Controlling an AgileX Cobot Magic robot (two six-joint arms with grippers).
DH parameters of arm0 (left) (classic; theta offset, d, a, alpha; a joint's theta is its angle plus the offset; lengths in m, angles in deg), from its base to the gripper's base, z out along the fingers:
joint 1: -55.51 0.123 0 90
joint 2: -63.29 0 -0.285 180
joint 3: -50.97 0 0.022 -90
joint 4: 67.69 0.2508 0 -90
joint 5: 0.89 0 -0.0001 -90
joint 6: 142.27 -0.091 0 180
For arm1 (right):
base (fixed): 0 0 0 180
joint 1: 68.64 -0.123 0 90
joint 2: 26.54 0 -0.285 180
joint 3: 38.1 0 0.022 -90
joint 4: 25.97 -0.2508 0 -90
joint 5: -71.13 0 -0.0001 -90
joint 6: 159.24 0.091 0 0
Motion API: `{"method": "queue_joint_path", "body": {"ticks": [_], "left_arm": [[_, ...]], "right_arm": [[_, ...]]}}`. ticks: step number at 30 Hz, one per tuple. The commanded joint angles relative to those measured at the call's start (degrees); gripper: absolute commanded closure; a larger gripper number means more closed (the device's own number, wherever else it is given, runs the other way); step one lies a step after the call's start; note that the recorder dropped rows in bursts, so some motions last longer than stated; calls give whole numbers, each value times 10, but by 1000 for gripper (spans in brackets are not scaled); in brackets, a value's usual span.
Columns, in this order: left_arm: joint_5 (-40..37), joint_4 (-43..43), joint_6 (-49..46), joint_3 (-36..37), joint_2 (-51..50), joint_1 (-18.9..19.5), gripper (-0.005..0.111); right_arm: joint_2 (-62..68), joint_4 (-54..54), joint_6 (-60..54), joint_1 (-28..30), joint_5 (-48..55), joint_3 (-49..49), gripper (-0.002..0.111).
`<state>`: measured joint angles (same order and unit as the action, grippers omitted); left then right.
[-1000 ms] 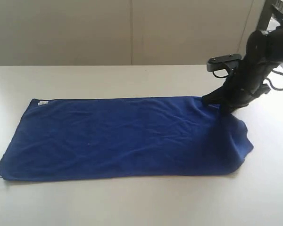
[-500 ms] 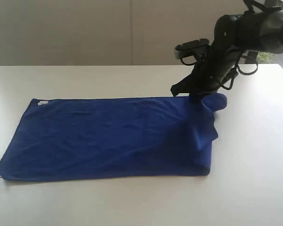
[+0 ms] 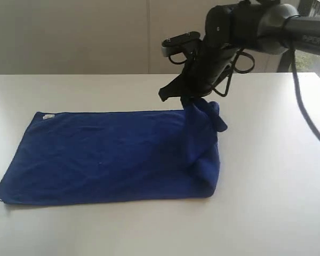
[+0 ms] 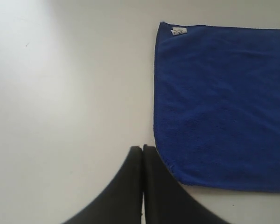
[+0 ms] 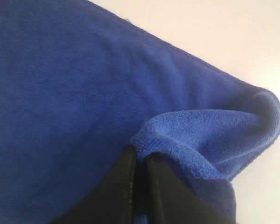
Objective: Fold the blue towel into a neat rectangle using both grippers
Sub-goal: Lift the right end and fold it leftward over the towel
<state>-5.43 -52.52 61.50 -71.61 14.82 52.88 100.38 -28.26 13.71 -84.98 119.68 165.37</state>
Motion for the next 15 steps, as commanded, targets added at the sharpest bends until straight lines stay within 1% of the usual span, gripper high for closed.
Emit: {"method": "queue_joint_path", "body": {"ticks": [1,15], "left_arm": [[0,3,4,-3,0,2,107],[0,3,4,-3,0,2,107]], "right_arm": [[21,2,8,-27,9,38,103],[93,-23,11,-119,16,166,103]]}}
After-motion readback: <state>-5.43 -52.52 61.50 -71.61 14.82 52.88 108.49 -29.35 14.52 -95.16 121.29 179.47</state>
